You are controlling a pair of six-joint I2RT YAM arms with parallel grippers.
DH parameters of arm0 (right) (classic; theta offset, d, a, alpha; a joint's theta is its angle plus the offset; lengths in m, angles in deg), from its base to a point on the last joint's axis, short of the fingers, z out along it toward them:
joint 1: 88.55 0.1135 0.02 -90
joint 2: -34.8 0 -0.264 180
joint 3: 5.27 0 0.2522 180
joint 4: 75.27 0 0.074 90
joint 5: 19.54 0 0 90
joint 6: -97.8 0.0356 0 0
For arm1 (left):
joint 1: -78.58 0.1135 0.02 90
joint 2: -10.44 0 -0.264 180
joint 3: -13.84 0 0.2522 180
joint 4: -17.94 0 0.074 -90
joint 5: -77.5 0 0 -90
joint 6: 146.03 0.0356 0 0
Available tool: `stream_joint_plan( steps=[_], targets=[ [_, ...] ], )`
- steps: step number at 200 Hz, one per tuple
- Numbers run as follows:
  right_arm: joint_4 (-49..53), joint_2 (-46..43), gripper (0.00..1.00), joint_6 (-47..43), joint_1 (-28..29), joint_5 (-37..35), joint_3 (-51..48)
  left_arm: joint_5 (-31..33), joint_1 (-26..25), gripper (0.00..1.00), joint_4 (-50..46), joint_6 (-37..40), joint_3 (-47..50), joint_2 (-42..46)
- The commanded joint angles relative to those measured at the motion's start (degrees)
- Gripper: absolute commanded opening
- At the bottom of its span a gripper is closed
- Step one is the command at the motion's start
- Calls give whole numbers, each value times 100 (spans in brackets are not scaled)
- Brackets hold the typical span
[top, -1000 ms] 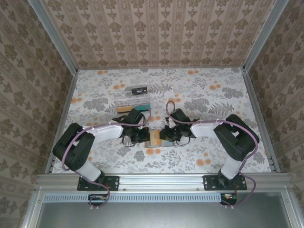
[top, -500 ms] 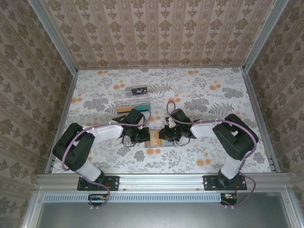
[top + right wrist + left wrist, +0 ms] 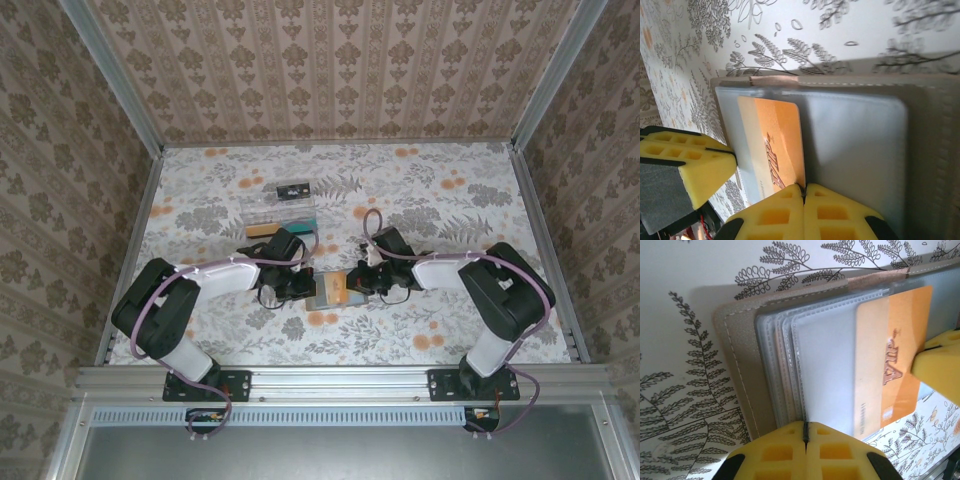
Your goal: Take the credit cards out of the card holder
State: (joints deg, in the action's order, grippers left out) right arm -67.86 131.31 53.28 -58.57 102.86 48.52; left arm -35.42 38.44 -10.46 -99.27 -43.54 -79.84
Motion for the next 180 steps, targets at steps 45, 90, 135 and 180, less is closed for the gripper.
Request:
stream_joint_plan(
  steps=[45, 90, 135, 180],
  targets=[
    [900, -676, 0, -483, -335, -138, -85, 101, 49, 9, -313, 52, -68, 209],
    [1388, -1208, 0, -605, -387, -223, 213, -24, 356, 46, -56, -166, -247, 917],
    [1948, -1625, 0, -848, -482, -290, 749, -750, 922, 65, 890, -648, -207, 1359],
    [1850, -2054, 0, -774, -651, -90, 1242, -1575, 1220, 61, 2256, -1389, -221, 1258]
  ],
)
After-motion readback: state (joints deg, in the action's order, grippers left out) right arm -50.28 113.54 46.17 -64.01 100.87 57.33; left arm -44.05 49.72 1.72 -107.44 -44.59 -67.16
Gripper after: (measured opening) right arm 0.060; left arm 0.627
